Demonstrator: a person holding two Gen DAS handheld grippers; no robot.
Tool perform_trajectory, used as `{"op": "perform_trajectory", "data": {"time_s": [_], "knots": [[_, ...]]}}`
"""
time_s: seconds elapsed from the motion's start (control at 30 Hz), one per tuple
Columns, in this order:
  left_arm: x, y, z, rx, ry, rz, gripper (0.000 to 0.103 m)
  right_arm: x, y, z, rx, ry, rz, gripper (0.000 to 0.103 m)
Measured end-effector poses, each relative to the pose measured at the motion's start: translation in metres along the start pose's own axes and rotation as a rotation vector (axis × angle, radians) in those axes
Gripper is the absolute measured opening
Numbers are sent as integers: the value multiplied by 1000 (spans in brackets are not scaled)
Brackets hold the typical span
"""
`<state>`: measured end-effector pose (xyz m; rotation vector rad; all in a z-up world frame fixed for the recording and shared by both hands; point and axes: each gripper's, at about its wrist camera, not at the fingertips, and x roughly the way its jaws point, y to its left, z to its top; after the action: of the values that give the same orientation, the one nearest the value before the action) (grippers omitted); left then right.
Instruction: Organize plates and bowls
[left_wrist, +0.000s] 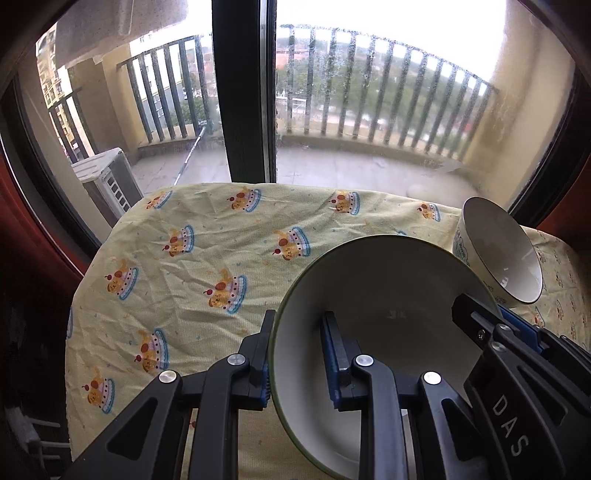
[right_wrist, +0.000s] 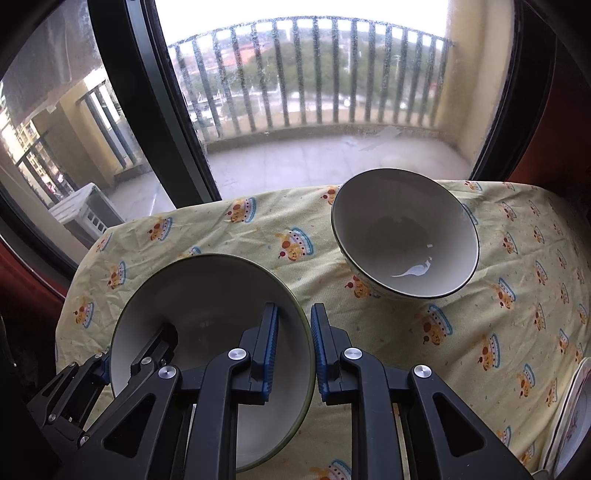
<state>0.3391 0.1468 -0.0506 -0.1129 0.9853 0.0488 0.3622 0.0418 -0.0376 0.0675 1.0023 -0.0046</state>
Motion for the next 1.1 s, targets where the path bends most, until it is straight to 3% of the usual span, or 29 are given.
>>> {"op": "perform_trajectory", "data": {"time_s": [1.1], "knots": [[-114,-109,-64,-15,-66,12,22,-131,-125,-49,-1,-67,34,22]]}}
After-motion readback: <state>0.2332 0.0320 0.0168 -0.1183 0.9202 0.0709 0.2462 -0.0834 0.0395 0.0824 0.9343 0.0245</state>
